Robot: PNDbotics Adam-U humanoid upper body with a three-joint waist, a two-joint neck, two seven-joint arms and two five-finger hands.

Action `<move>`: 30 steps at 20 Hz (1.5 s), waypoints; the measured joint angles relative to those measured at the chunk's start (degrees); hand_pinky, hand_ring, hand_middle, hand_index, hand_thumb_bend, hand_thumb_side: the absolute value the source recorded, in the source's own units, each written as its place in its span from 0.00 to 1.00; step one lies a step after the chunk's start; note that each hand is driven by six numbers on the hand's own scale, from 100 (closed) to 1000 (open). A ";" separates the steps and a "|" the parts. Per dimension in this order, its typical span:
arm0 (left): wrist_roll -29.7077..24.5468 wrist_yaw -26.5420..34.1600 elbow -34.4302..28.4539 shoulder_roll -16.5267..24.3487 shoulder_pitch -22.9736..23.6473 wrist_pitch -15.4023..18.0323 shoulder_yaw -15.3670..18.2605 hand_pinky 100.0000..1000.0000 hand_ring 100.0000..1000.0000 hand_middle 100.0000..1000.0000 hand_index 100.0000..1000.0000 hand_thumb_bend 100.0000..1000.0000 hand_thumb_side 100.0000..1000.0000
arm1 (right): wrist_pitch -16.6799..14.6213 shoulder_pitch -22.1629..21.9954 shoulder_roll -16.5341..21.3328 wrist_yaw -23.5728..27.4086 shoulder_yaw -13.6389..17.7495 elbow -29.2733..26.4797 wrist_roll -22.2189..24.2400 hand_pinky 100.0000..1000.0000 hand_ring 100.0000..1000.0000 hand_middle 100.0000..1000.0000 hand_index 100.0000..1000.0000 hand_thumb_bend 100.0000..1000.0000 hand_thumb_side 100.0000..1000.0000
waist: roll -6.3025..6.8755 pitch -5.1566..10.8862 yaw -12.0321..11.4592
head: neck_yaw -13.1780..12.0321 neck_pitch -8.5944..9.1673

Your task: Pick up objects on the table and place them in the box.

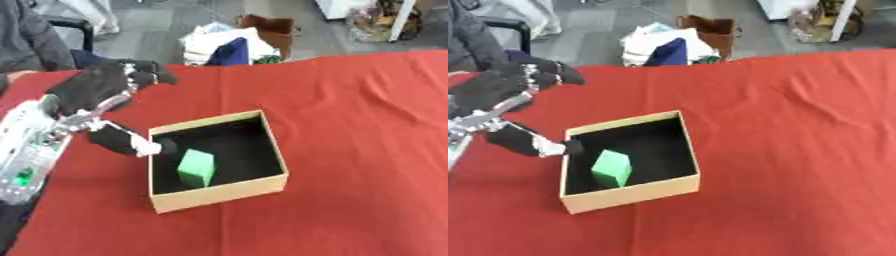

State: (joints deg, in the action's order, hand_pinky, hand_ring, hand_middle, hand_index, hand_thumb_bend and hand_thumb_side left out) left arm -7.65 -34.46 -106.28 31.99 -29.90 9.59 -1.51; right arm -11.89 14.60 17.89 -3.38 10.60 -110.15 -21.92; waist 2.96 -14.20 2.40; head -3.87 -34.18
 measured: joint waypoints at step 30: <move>25.73 28.49 -7.17 -11.35 15.94 -3.24 11.34 0.59 0.60 0.56 0.80 0.00 0.45 | 0.10 0.04 -0.48 -0.07 0.68 0.00 -0.76 0.59 0.73 0.76 0.87 0.00 0.48 | -0.93 -1.09 -1.15 | -0.56 -5.17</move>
State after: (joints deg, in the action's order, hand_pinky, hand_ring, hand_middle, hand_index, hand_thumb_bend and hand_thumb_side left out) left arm 18.09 -5.97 -113.45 20.65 -13.97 6.35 9.83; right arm -11.78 14.65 17.41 -3.45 11.27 -110.15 -22.67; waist 2.03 -15.29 1.25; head -4.42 -39.35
